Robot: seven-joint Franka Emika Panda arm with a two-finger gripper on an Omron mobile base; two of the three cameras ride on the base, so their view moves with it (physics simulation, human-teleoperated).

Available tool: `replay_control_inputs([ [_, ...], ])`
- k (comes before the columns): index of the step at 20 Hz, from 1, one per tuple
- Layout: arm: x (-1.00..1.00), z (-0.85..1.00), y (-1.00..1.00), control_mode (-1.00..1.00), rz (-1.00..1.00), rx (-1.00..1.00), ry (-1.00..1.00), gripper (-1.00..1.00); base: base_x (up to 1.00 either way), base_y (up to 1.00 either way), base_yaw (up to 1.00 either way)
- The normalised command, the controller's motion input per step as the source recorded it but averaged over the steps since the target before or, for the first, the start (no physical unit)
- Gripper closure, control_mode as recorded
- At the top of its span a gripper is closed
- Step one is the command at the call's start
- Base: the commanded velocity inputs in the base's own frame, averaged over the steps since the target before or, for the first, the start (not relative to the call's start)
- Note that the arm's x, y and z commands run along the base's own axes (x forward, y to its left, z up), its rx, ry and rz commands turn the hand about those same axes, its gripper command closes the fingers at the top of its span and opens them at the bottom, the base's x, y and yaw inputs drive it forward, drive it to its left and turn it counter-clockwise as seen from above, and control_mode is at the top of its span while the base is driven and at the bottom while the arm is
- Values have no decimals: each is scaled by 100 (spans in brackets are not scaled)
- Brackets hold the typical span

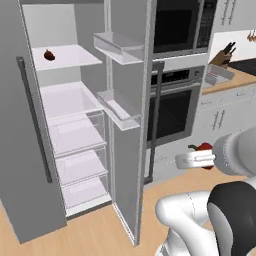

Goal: Place one bell pepper and one steak in each tupperware on the nearby counter, to pack two identical lunches.

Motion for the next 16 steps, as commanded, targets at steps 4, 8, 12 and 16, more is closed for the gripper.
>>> replay_control_inputs([
  [4,0,0,0,100,0,0,0,100,0,-87,-49],
  [8,0,0,0,100,0,0,0,100,44,-96,-39],
  [12,0,0,0,100,0,0,0,100,83,-98,-28],
  [16,0,0,0,100,0,0,0,100,100,-77,-5],
])
